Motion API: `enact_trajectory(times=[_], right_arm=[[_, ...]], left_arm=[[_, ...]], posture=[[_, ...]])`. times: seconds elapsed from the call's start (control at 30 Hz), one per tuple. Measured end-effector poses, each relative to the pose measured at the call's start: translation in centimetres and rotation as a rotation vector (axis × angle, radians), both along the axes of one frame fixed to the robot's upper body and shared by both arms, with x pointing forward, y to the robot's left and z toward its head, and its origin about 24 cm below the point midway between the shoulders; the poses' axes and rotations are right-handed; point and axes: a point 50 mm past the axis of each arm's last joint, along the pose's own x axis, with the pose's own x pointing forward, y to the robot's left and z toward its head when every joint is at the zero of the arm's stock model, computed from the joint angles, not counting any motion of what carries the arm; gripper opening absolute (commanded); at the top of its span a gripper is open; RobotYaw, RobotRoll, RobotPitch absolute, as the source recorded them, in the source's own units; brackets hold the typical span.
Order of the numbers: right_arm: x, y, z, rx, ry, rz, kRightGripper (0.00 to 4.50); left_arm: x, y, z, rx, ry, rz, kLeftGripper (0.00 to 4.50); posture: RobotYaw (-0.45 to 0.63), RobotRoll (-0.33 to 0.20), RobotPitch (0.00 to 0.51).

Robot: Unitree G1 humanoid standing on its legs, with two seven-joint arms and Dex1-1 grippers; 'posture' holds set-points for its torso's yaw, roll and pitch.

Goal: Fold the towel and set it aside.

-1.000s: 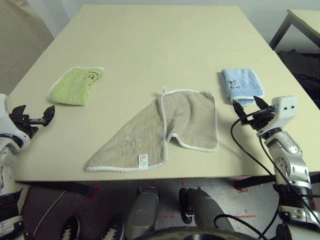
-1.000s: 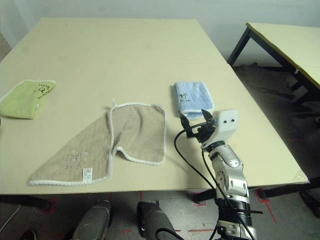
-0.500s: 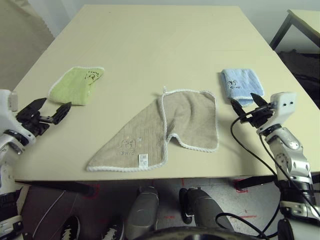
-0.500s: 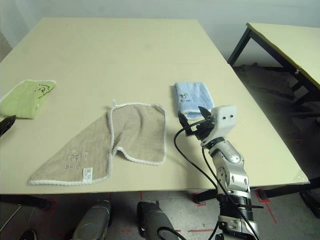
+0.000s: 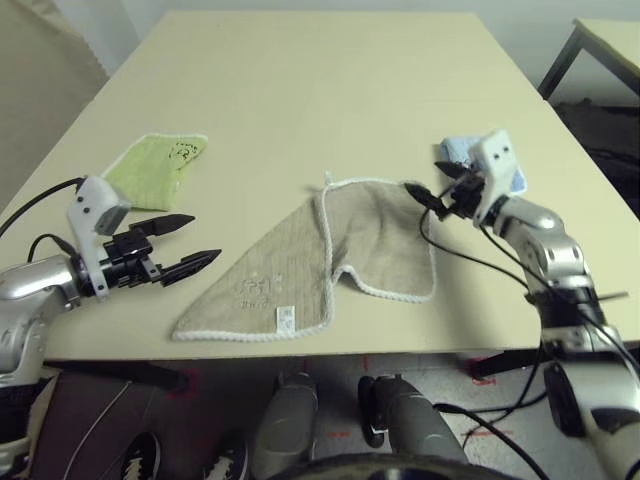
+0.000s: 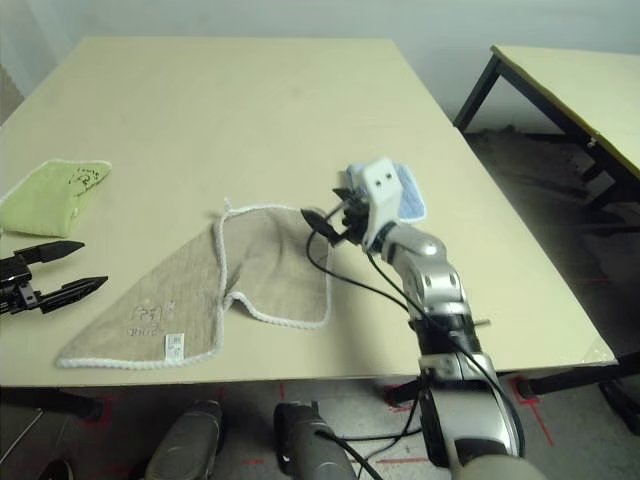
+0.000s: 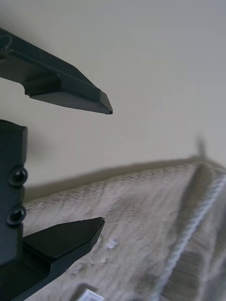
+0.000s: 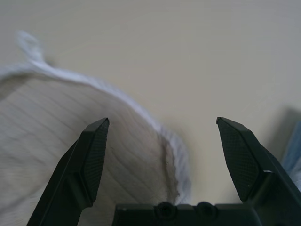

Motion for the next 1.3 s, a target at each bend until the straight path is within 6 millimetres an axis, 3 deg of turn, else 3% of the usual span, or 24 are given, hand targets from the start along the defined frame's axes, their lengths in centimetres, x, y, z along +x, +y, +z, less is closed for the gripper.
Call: enact_trajectory(times=[0.13,0.23,0.67,0.9,1.0,1.1,1.2,1.27,1.3], right_arm=[[0.3,-0.6,-1.8,-0.037,0.098,-0.061,4.5],[0.6,-0.8,-2.0,-0.045,0.131,-0.078,4.5],[0.5,-0.2,-1.8,0.001,0.142,-0.03,0.04],[0.5,-0.7,0.3,0.055,0.127,-0.008,0.04],[1.5,-0.2,4.9,0.144,0.073,0.023,0.04],[2.2,1.7,13.6,0.27,-0.106,0.116,0.04],[1.2,3.8,22.8,0.367,-0.369,0.172,0.04],[0.5,3.8,26.8,0.39,-0.539,0.128,0.04],[0.3,3.4,27.7,0.374,-0.595,0.105,0.04]], left_arm=[[-0.4,0.2,-0.5,0.015,0.005,0.014,4.47],[-0.6,0.3,-0.5,0.031,-0.002,0.028,4.47],[-0.6,0.1,-0.1,0.061,-0.043,0.019,4.5],[-0.4,0.1,-0.2,0.058,-0.05,0.018,4.5],[-0.2,0.2,-0.4,0.057,-0.052,0.019,4.5],[0.2,0.2,-0.3,0.07,-0.063,0.018,4.5],[0.7,0.0,-0.1,0.077,-0.077,0.004,4.5],[0.9,-0.1,0.1,0.084,-0.086,-0.002,4.5],[1.0,-0.1,0.1,0.085,-0.088,-0.004,4.5]], posture=[[0.22,0.0,0.124],[0.22,0.0,0.125],[0.21,0.0,0.127],[0.2,0.0,0.126],[0.2,0.0,0.126],[0.19,0.0,0.125],[0.19,0.0,0.122],[0.19,0.0,0.122],[0.2,0.0,0.121]])
